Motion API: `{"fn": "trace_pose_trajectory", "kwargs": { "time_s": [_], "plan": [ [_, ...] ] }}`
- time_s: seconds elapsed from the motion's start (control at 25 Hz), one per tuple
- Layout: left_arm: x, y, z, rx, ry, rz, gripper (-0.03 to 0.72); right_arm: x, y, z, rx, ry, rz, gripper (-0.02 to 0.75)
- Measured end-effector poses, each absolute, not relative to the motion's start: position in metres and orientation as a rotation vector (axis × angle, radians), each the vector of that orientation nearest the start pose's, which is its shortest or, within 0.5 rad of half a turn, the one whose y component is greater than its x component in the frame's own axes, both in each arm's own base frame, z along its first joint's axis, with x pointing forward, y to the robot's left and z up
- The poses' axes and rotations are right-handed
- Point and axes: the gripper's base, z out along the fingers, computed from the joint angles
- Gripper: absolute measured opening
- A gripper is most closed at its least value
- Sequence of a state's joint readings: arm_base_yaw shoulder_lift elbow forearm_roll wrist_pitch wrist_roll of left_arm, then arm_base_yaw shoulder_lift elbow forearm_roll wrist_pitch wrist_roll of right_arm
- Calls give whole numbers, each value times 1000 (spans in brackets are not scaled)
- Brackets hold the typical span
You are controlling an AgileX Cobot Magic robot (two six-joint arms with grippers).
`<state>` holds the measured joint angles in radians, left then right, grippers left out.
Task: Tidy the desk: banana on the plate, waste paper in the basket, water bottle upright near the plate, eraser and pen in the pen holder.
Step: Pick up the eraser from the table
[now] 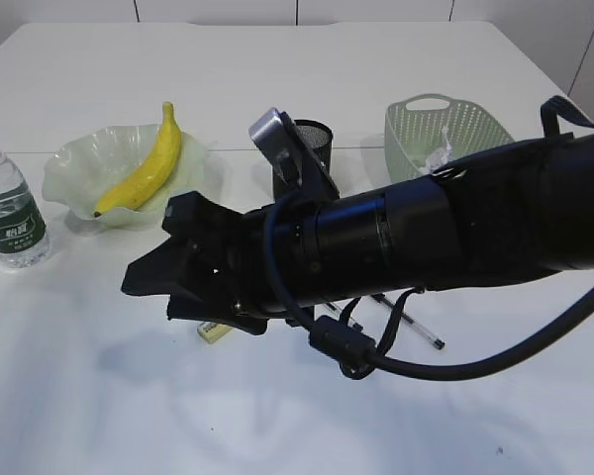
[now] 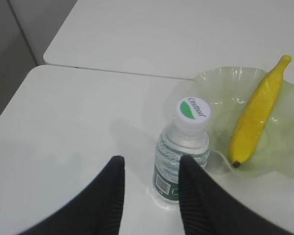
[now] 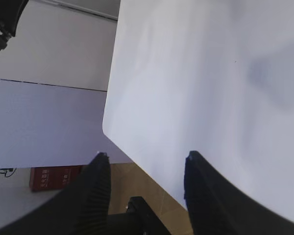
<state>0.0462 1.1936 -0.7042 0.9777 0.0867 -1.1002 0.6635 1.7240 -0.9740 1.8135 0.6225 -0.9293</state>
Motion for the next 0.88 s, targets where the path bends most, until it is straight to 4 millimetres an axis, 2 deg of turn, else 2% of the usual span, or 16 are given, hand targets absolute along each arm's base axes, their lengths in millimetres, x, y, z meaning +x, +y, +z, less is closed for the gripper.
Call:
{"fn": "trace_pose_trajectory", "kwargs": {
  "time_s": [0.24,0.56,0.72,0.88],
  "plan": [
    [252,18,282,-218,2010,25,254,247,264,227,-151,2374,1582,372],
    [256,19,276,-220,2035,26,254,256,256,231,13,2435,1618,372],
    [258,19,272,-220,2048,27,254,268,247,234,5,2502,1519,372],
    [260,18,270,-212,2051,15,254,276,241,239,-87,2590,1340,371]
  ]
}}
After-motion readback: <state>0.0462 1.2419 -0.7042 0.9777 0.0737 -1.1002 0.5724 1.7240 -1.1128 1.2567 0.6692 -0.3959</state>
